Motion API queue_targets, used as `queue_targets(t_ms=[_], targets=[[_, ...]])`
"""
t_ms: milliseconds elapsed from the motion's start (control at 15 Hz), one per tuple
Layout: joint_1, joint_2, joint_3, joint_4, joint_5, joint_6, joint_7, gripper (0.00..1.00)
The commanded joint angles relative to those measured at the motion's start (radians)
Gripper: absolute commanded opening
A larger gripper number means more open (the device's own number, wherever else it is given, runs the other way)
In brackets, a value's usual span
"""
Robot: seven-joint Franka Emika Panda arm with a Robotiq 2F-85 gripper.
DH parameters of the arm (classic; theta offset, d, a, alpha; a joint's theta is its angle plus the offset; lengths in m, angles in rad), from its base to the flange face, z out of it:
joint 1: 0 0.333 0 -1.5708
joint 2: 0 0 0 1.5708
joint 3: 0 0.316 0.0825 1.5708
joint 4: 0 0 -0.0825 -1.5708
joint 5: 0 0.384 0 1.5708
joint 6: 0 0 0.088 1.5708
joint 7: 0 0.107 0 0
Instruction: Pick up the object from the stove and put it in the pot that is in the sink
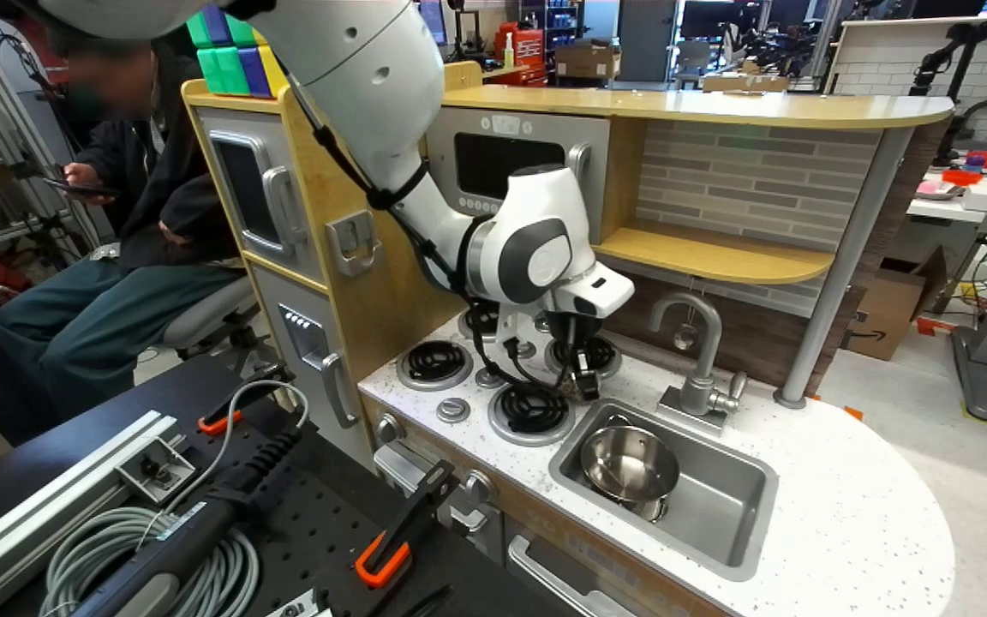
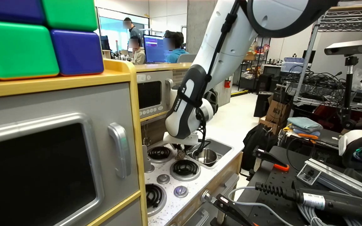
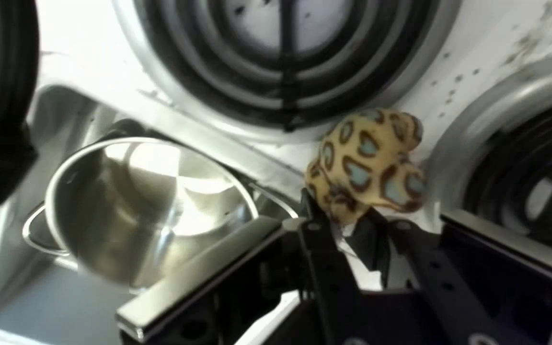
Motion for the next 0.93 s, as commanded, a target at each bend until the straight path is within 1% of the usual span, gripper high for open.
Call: queue_targets(t_ms=[0, 133, 333, 400, 533, 733, 867], targets=[[-0.089, -0.047, 0.000, 0.029, 0.012, -0.163, 0.008, 0.04], [-0.127, -0.038, -0.008, 0.071, 0.007, -0.227, 0.035, 0.04], [-0.160, -0.021, -0.012, 0.112, -0.006, -0.284, 0.066, 0.04], [-0.169, -0.018, -0.006, 0.121, -0.006, -0.301, 0.073, 0.36], [-0.169, -0.016, -0.007, 0.129, -0.013, -0.326, 0.097, 0.47], [-0.162, -0.029, -0.005, 0.121, -0.022, -0.354, 0.123, 0.70], [-0.153, -0.059, -0.004, 0.093, -0.033, -0.380, 0.120, 0.85]])
